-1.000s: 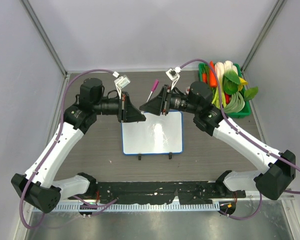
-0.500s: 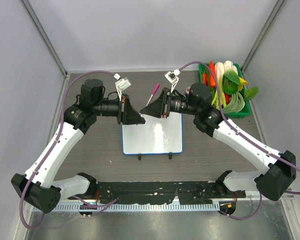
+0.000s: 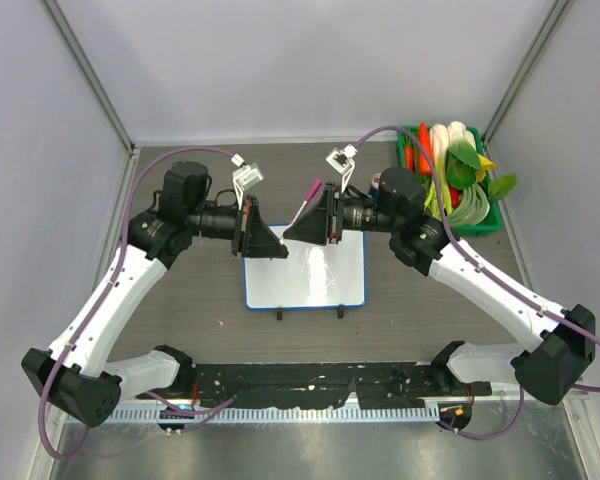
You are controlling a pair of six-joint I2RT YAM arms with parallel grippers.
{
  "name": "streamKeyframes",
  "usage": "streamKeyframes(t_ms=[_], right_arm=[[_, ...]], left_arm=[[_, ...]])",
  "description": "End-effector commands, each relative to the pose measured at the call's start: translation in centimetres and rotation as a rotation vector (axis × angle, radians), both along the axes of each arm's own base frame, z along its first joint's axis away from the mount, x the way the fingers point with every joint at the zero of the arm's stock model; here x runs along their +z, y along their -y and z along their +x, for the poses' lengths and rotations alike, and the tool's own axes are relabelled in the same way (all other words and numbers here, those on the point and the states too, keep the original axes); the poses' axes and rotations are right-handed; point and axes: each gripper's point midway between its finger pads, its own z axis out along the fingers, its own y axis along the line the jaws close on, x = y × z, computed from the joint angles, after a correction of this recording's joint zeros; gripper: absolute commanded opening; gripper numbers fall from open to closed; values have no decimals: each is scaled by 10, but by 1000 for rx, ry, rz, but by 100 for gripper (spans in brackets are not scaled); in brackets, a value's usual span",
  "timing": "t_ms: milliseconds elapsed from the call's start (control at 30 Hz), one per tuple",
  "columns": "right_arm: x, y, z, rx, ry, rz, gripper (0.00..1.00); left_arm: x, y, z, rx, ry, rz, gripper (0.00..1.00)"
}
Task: Write a sentence on the whiteboard
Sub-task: Pass from the left arm to the right
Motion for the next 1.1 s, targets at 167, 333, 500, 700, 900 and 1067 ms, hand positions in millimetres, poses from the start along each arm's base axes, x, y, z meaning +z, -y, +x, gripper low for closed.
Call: streamKeyframes(t_ms=[167,333,500,700,900,1067], right_arm=[[34,4,-19,65,56,101,32],[33,3,-21,82,47,111,31],[28,3,-25,105,36,94,26],[20,7,-31,130,46,65,27],[19,6,-34,147,48,62,20],[17,5,-37,159,40,58,1]], left_arm=[[9,0,-16,-56,14,-35,0],[7,4,-17,-62,13,-35,0],[7,4,-16,-54,20,-33,0],[7,3,-16,-52,18,-30,0],[6,5,-15,-56,10,-28,0],[6,4,-13,-41,15,-22,0]])
